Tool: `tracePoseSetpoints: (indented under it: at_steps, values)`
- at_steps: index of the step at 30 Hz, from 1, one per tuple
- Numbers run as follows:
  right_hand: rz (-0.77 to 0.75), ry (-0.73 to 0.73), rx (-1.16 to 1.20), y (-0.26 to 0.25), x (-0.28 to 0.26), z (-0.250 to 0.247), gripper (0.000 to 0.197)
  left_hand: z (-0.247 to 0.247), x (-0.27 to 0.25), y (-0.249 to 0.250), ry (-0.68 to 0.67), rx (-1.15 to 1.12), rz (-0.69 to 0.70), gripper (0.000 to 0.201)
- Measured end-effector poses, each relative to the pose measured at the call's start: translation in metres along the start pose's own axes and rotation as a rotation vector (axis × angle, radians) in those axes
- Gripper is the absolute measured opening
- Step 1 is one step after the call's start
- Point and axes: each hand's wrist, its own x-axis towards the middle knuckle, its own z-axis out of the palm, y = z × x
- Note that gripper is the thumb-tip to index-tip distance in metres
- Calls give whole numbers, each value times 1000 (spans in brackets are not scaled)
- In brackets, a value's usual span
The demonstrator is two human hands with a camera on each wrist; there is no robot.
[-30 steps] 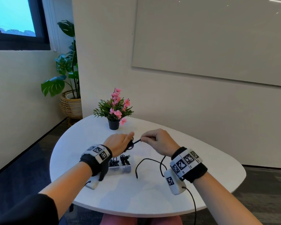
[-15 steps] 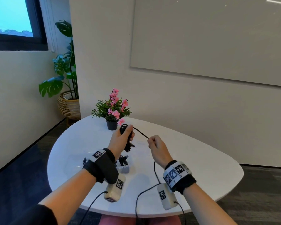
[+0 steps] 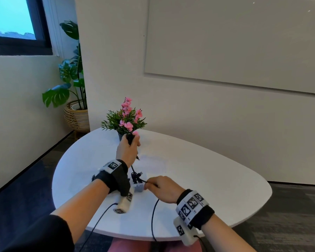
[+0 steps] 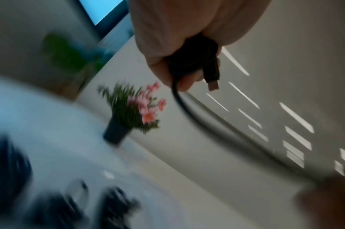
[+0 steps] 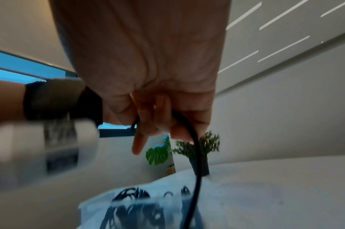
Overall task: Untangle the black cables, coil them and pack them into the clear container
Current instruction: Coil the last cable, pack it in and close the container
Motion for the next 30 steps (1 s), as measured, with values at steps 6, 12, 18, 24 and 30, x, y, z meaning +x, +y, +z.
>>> tracePoseSetpoints:
  at_steps: [6,12,18,24,30]
  values:
    - [-59,341,1,4,6,-45,21,-1,-13,-10,-331,841,366,57]
    - [-49,511,180,13,10,-56,13,-3,-32,-5,-671,830,435,64]
    - [23,452,438,24,11,-46,13,-9,-38,-6,-840,845,336,39]
    - [-13,450,476,23,12,-47,10,-10,-32,-7,-905,920,282,26]
    - [-112,447,416,25,17,-52,25,-13,-33,0,-944,978,465,36]
